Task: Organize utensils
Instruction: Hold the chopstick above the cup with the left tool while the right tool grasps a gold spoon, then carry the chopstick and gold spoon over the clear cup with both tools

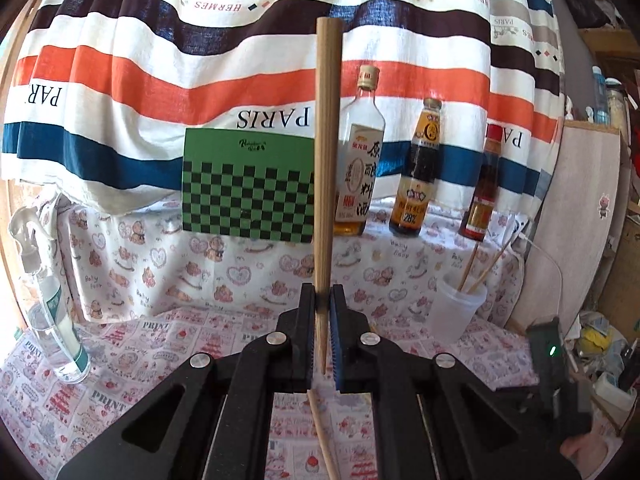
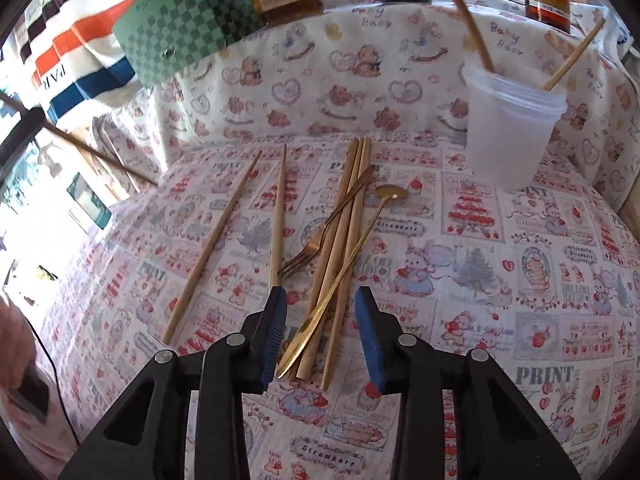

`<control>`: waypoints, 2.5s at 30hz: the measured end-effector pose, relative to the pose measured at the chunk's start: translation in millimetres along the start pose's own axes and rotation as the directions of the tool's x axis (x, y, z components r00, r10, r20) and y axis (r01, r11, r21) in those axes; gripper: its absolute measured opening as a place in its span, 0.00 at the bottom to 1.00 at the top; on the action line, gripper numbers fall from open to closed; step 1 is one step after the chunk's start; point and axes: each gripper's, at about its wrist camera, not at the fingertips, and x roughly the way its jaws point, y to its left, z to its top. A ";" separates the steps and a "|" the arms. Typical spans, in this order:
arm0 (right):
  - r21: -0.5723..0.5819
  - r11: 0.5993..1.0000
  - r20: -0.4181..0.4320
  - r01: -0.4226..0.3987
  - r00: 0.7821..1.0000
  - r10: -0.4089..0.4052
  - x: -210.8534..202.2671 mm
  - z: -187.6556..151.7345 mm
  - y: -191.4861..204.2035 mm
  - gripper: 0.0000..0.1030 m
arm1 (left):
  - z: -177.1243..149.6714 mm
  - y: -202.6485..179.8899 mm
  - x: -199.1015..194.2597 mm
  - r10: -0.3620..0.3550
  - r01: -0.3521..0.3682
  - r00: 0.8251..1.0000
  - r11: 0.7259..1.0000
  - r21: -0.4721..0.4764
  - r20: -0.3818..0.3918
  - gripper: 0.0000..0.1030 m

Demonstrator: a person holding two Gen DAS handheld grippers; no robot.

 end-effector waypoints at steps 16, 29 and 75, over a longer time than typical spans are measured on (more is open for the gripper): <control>-0.023 0.989 0.045 0.148 0.988 -0.147 -2.8 0.9 -0.8 0.03 | -22.0 34.6 22.1 0.032 -0.031 1.000 0.996 -0.078 0.000 0.06; 0.071 0.996 0.356 0.059 0.931 -0.080 -60.4 4.0 -22.4 0.02 | -19.2 40.4 9.2 0.053 -0.047 0.997 0.994 -0.104 0.051 0.06; 0.107 0.989 0.298 0.106 0.945 -0.134 -130.9 122.5 -113.9 0.02 | 70.3 -164.5 137.2 -0.311 0.311 0.949 0.950 0.016 0.046 0.06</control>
